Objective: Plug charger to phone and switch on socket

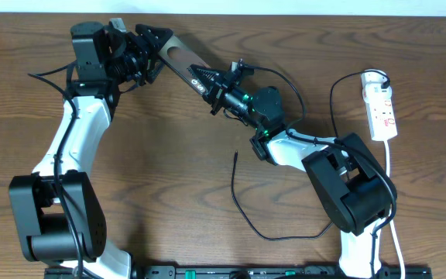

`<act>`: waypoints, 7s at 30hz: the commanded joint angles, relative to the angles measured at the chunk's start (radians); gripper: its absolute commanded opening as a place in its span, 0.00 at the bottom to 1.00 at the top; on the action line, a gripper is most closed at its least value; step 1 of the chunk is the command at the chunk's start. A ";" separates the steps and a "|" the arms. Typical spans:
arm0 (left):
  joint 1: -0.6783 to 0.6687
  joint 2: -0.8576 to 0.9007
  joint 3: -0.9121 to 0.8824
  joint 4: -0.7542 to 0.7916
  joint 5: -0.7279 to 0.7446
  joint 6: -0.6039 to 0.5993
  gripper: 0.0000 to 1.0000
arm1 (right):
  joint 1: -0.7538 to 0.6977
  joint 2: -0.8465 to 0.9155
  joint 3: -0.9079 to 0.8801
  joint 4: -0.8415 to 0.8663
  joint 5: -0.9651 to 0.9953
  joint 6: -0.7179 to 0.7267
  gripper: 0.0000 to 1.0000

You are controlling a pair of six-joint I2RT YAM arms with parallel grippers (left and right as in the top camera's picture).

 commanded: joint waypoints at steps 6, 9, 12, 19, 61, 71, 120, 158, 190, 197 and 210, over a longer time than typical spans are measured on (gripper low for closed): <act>0.004 0.003 -0.008 0.010 0.036 0.042 0.63 | 0.016 -0.006 0.012 0.021 0.018 0.010 0.01; 0.004 0.003 -0.008 0.010 0.035 0.042 0.61 | 0.020 -0.006 0.012 0.021 0.019 0.010 0.01; 0.004 0.003 -0.008 0.010 0.035 0.045 0.60 | 0.026 -0.006 0.012 0.021 0.018 0.010 0.01; 0.004 0.003 -0.008 0.010 0.035 0.053 0.47 | 0.038 -0.006 0.012 0.021 0.019 0.010 0.01; 0.004 0.003 -0.011 0.009 0.043 0.110 0.08 | 0.051 -0.006 0.013 0.021 0.019 0.010 0.01; 0.004 0.003 -0.011 0.006 0.058 0.117 0.08 | 0.053 -0.006 0.013 0.021 0.017 0.010 0.11; 0.516 0.003 -0.011 0.006 0.717 0.014 0.08 | 0.009 -0.006 0.012 -0.145 -0.140 -0.428 0.85; 0.530 0.003 -0.011 0.005 0.785 0.126 0.08 | 0.080 -0.040 0.536 -2.232 0.202 -1.193 0.98; 0.530 0.003 -0.012 0.002 0.785 0.171 0.08 | 0.120 -0.040 0.342 -2.066 0.291 -1.176 0.68; 0.530 0.003 -0.012 0.002 0.785 0.171 0.08 | 0.116 -0.040 0.340 -2.062 0.303 -1.187 0.65; 0.530 0.003 -0.012 0.002 0.785 0.178 0.07 | 0.114 -0.025 0.339 -2.054 0.324 -1.186 0.57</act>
